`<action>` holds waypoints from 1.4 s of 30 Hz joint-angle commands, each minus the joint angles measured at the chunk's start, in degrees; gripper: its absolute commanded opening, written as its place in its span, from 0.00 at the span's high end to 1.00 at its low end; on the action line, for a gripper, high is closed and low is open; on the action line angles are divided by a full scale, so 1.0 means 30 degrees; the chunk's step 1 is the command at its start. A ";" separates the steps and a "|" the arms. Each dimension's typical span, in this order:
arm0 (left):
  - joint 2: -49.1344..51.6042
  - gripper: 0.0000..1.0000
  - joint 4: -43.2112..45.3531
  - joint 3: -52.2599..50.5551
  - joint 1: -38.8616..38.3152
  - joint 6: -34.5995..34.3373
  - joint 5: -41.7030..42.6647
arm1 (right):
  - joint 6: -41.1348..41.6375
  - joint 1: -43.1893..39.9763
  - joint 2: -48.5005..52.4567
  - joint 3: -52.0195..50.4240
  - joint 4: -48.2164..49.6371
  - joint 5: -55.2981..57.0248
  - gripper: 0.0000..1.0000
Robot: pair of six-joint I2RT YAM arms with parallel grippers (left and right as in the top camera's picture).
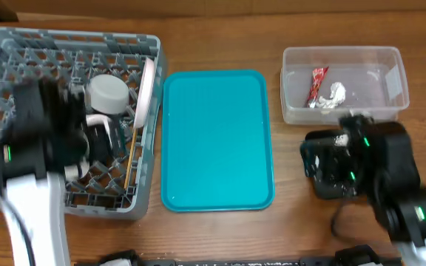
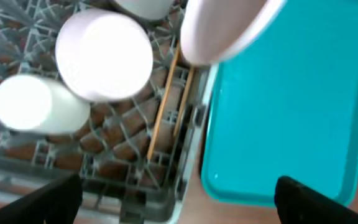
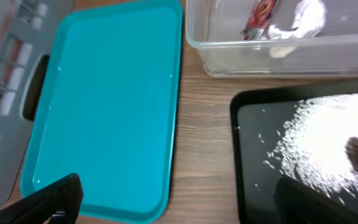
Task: Sort waste into correct bins and load items into the dishwasher
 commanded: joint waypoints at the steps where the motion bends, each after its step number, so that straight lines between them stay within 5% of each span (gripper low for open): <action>1: -0.6331 0.00 0.3789 -0.4648 -0.0117 0.0838 0.0568 | 0.0000 -0.0073 -0.3563 -0.0729 0.0117 0.1268 0.00; 7: -1.0724 0.00 0.4765 -0.7009 -0.0124 0.0568 0.0845 | 0.0000 -0.0073 -0.5304 -0.0729 -0.0430 0.1464 0.00; 25: -1.0877 0.00 0.4058 -0.7009 -0.0117 0.0568 0.0787 | -0.0656 -0.0066 -0.7023 -0.1479 0.0197 0.2382 0.00; 31: -1.0877 0.00 0.4065 -0.7009 -0.0117 0.0568 0.0787 | -0.0648 -0.0940 -1.1431 -0.6594 0.7074 0.2317 0.00; 38: -1.0877 0.00 0.4058 -0.7009 -0.0117 0.0568 0.0787 | -0.0641 -0.1260 -1.3478 -1.7252 2.4188 0.2317 0.00; 42: -1.0877 0.00 0.4058 -0.7009 -0.0117 0.0568 0.0787 | -0.0648 -0.1333 -1.4367 -1.8178 2.4560 0.2973 0.00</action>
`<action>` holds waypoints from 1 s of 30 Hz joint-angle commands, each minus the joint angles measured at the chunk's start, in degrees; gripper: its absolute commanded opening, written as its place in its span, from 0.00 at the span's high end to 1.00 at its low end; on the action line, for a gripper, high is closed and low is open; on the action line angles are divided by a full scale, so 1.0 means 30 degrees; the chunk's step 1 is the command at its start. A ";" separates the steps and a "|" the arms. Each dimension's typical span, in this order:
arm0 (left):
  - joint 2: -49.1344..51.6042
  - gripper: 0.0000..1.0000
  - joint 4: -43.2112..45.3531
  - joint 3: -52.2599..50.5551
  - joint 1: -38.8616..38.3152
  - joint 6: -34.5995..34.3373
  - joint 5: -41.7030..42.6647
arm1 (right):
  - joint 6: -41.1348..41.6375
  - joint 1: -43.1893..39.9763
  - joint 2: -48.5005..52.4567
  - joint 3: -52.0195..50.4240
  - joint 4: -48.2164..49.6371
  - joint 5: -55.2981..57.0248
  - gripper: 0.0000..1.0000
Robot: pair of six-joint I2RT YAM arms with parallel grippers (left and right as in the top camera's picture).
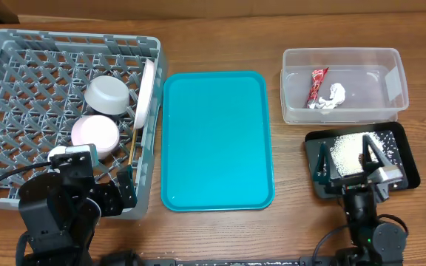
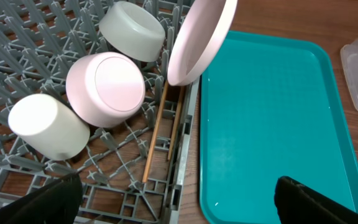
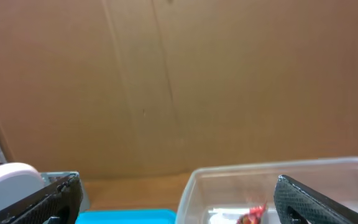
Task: Sort waste into correct bins and load items into the dishwasher
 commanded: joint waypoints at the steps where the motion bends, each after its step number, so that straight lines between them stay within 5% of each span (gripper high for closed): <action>1: -0.0124 0.00 0.0036 0.0036 -0.0051 0.0146 0.0233 | -0.0080 -0.0240 -0.1384 -0.0197 -0.1180 0.0714 0.00; 9: -0.0124 0.00 0.0036 0.0036 -0.0051 0.0146 0.0233 | -0.0073 -0.0503 -0.1625 -0.0197 -0.6725 0.0685 0.00; 30: -0.0124 0.00 0.0036 0.0036 -0.0051 0.0146 0.0233 | -0.0073 -0.0503 -0.1515 -0.0182 -0.6586 0.0634 0.00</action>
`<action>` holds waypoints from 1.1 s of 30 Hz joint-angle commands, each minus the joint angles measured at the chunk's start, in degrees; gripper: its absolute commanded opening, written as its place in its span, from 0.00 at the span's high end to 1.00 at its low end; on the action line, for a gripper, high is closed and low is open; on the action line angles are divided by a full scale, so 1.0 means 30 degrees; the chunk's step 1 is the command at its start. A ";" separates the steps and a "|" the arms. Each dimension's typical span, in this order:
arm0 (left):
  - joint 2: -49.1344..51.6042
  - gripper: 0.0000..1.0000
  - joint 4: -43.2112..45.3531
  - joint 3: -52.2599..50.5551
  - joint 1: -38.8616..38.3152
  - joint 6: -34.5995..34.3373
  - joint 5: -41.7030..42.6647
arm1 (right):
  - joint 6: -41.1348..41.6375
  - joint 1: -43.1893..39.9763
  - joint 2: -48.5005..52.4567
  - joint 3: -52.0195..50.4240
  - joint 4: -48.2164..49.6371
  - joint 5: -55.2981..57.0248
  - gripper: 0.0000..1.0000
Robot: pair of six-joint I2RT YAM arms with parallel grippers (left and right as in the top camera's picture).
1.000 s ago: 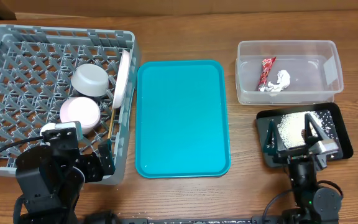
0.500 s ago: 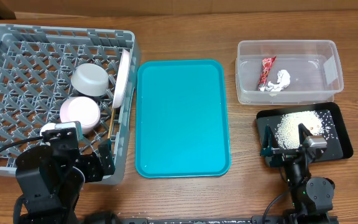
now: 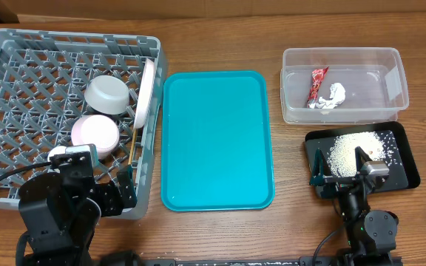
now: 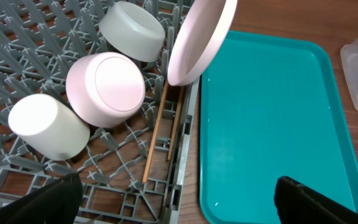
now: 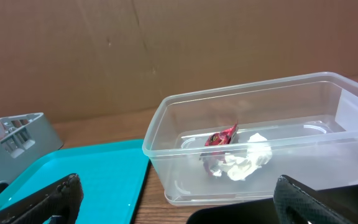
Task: Sort waste into correct bins and load items into the dishwasher
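A grey dish rack [image 3: 21, 66] holds a grey bowl [image 3: 107, 94], a pink bowl [image 3: 95, 134], a pink plate on edge [image 3: 147, 92], chopsticks [image 4: 157, 134] and a white cup [image 4: 48, 126]. The teal tray [image 3: 217, 140] is bare. In the clear bin [image 3: 344, 111] lie a red wrapper [image 5: 222, 137] and crumpled white paper [image 5: 244, 163]. White rice [image 3: 346, 151] sits on a black tray [image 3: 401, 170]. My left gripper [image 4: 179, 205] hangs open over the rack's front right corner. Above the black tray's near edge, my right gripper [image 5: 179, 202] is open and faces the bin.
A brown cardboard wall [image 5: 166, 50] stands behind the table. The wooden tabletop [image 3: 287, 222] shows between the tray and the bins. Both arm bases sit at the front edge.
My right gripper has tipped downward: its view showed mostly the cardboard wall, and now takes in the whole clear bin and the teal tray's corner. The left gripper has not moved.
At first my left arm was over the rack and my right arm over the black tray, both blurred. Then both stood drawn back at the front edge, open and empty. The right gripper now points lower; the objects have not changed place.
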 commanded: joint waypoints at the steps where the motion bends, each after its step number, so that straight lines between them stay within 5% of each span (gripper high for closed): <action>1: -0.0131 0.00 0.0044 0.0036 -0.0058 0.0146 0.0233 | -0.0080 -0.0051 -0.0102 -0.0189 0.0146 0.0124 0.00; 6: -0.1698 0.00 0.0211 -0.0692 -0.0605 0.0153 -0.0182 | -0.0080 -0.0051 -0.0102 -0.0189 0.0146 0.0124 0.00; 9: -0.4947 0.00 0.4699 -0.5020 -0.3177 0.0117 -0.0138 | -0.0080 -0.0051 -0.0102 -0.0189 0.0146 0.0124 0.00; 17: -1.1468 0.00 1.6633 -1.4965 -0.4991 -0.0357 -0.0838 | -0.0080 -0.0051 -0.0102 -0.0189 0.0146 0.0124 0.00; 23: -1.1934 0.00 2.4866 -1.9715 -0.5049 -0.0357 -0.1115 | -0.0080 -0.0051 -0.0102 -0.0189 0.0146 0.0124 0.00; 27: -1.1934 0.00 2.0706 -1.9649 -0.5034 -0.0350 -0.1158 | -0.0080 -0.0051 -0.0102 -0.0189 0.0146 0.0124 0.00; 33: -1.1664 0.00 2.0334 -1.9628 -0.5042 -0.0342 -0.1355 | -0.0080 -0.0051 -0.0102 -0.0189 0.0146 0.0124 0.00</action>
